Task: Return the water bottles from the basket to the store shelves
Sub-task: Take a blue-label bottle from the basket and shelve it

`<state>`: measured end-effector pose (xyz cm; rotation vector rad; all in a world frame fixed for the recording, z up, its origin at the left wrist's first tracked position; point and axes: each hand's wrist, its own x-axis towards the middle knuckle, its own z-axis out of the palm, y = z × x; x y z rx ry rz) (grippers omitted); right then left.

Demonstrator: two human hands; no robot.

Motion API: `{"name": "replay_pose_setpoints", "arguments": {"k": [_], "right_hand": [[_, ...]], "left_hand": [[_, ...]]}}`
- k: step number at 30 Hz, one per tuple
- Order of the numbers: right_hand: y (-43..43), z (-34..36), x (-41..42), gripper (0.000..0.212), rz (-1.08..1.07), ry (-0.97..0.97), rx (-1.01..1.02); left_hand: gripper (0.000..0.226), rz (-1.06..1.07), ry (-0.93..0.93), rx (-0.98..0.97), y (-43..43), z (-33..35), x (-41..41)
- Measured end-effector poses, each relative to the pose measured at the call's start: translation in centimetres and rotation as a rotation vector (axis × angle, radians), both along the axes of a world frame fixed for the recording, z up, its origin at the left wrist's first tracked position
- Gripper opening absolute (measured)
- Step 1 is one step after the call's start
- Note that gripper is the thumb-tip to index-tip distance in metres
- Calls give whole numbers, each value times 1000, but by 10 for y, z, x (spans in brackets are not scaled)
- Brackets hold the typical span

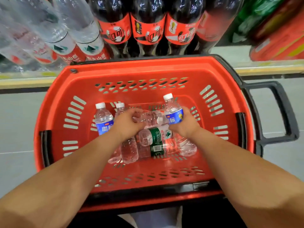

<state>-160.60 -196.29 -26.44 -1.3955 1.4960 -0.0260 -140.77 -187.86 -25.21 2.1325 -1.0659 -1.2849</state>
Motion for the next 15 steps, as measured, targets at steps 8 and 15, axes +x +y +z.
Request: {"name": "replay_pose_setpoints", "arguments": {"k": [8,15], "right_hand": [[-2,75,-26,68,-116,-256,-189],[-10,64,-32,78,-256,-277,-124]], "left_hand": [[52,-370,-307,143,-63,-38,-20],[53,-544,-377,341,-87,-58,-39]]}}
